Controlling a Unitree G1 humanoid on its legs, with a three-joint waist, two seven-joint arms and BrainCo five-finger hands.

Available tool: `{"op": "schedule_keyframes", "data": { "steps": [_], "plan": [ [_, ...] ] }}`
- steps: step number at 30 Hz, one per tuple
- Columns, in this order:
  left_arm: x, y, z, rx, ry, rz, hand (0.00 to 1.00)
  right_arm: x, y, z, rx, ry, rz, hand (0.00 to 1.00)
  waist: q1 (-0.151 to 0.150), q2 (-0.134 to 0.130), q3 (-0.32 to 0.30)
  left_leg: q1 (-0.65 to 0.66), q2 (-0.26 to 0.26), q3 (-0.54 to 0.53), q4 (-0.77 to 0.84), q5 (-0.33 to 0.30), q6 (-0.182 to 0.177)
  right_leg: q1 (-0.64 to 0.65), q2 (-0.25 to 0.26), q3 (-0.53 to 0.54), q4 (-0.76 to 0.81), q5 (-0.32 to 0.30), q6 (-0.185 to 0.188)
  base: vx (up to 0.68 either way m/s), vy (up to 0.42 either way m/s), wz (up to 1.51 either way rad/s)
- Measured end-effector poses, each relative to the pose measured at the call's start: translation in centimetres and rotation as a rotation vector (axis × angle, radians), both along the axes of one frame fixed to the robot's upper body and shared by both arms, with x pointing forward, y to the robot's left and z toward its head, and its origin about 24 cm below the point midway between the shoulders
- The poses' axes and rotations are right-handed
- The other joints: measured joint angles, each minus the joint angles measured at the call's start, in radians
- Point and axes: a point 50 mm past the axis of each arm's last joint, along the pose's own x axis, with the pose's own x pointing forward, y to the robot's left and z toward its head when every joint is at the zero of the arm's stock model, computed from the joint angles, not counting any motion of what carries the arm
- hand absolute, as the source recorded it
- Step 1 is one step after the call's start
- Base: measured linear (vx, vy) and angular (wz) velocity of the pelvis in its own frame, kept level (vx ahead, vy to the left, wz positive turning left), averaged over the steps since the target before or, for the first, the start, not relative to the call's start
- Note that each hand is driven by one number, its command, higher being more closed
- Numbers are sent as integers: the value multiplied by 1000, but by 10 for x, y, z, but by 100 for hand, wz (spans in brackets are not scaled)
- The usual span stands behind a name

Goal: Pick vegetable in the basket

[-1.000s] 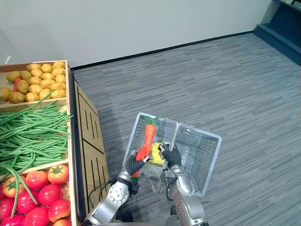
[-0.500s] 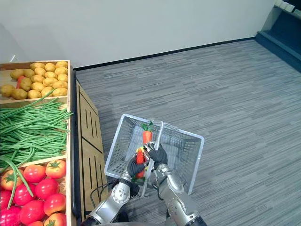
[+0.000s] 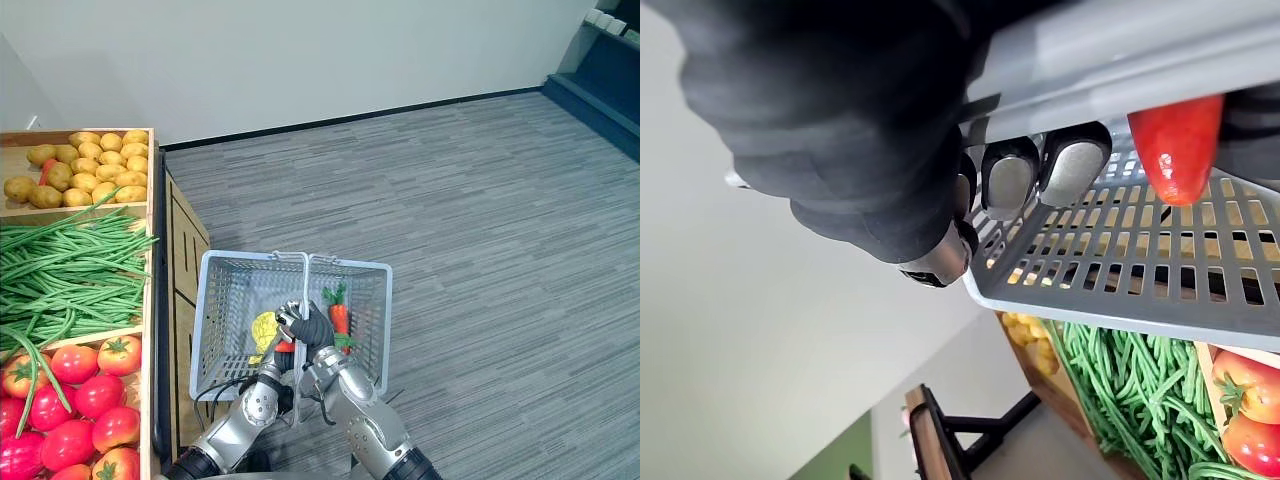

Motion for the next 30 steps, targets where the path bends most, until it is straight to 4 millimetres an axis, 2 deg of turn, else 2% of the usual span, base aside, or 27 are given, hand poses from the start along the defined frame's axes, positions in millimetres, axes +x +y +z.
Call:
{"op": "schedule_keyframes", "data": {
  "steps": [6, 9, 12, 17, 25, 30],
  "plan": [
    [6, 2, 20, -60, -73, 28, 0, 3, -28, -15, -54, 40, -173, 100, 1, 3, -2, 2, 0, -2, 0, 0, 0, 3, 0, -3, 0, 0, 0, 0, 0, 0],
    [14, 15, 35, -111, -139, 102, 0, -3, -47, -31, -123, 89, -247, 100, 1, 6, -4, 3, 0, -2, -1, 0, 0, 4, 0, -3, 0, -1, 0, 0, 0, 0],
    [22, 34, 44, -132, -188, 191, 0, -12, -63, -46, -155, 161, -309, 100, 1, 21, -14, 4, 1, -2, -1, 0, 0, 4, 1, -3, 0, -1, 0, 0, 0, 0],
    [21, 56, 48, -139, -211, 287, 0, -21, -80, -55, -154, 218, -379, 100, -3, 26, -17, 6, 2, -2, -1, 0, 0, 5, 1, -1, 0, 0, 1, 0, 0, 0],
    [16, 78, 54, -199, -236, 401, 0, -21, -98, -56, -147, 219, -452, 100, -3, 31, -20, 14, 0, -6, -1, 0, 0, 9, 1, -7, 3, 0, 1, -3, 0, 0],
    [2, 91, 48, -303, -196, 463, 0, -28, -121, -64, -257, 245, -524, 100, 1, 40, -26, 16, -1, -20, -1, 0, 0, 18, 0, -20, 3, -1, 2, -15, 0, 8]
  ]
}}
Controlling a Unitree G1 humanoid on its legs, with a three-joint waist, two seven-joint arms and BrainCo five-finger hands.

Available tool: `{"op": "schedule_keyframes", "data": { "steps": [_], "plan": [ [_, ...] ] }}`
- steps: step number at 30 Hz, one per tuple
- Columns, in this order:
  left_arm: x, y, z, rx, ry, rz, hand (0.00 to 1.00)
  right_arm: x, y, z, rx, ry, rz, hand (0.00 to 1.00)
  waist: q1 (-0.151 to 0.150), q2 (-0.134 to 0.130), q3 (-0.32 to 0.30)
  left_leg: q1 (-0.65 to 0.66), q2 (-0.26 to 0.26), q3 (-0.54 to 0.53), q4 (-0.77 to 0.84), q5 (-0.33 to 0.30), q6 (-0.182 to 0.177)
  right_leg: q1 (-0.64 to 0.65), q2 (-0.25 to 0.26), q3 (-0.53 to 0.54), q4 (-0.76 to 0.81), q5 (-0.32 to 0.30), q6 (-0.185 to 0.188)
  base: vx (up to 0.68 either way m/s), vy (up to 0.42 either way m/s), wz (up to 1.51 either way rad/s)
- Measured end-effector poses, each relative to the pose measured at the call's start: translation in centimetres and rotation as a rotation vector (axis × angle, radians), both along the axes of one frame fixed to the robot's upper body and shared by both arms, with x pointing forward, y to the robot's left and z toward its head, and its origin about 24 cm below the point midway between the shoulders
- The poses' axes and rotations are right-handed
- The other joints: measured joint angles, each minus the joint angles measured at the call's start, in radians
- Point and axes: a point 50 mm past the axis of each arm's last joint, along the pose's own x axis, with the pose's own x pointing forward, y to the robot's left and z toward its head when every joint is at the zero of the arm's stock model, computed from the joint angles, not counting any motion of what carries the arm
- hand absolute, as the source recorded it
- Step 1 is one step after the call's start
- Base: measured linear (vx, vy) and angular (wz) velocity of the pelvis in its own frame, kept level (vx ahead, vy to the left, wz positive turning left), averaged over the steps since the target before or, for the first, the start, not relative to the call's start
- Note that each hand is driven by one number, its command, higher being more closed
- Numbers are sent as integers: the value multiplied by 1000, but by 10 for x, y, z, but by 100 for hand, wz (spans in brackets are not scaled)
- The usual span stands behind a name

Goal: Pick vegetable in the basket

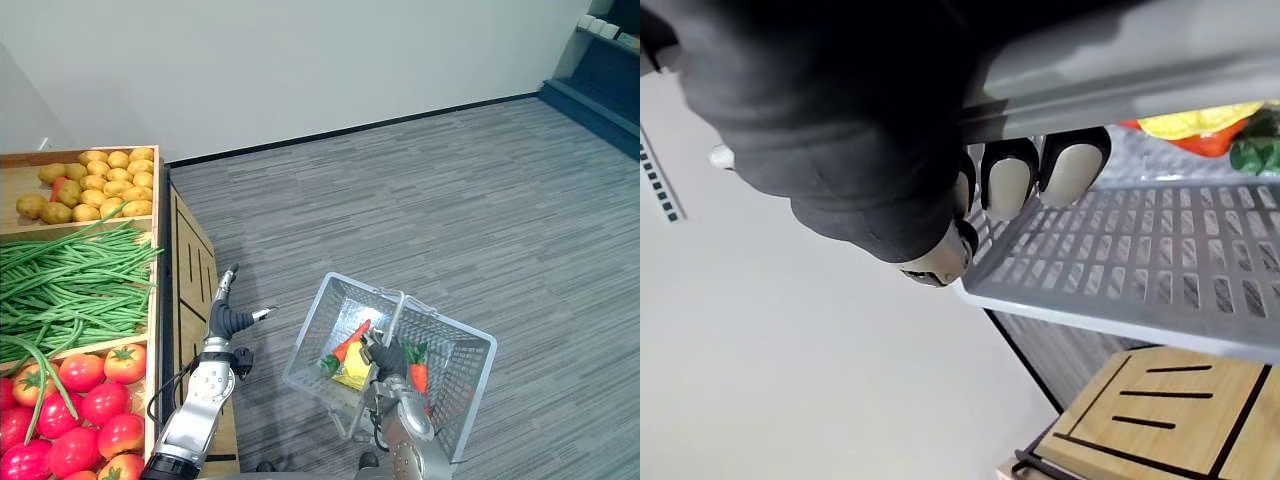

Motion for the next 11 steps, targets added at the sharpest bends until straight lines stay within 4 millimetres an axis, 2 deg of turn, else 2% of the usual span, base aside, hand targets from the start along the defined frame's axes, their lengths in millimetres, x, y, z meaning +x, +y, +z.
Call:
{"op": "schedule_keyframes", "data": {
  "steps": [5, 11],
  "plan": [
    [-23, 23, -24, -77, 122, 8, 0, -14, -35, -20, -144, 116, -89, 100, 20, 0, 0, 0, -1, -9, 0, 0, 0, 3, 0, -6, 0, 0, 0, -29, 0, 3],
    [-43, 50, -57, -150, 285, 34, 0, -24, -48, -33, -305, 209, -31, 100, 25, -1, 1, 0, -3, -29, -1, 1, 0, 14, -3, -29, -1, -3, 4, -18, 1, 9]
  ]
}}
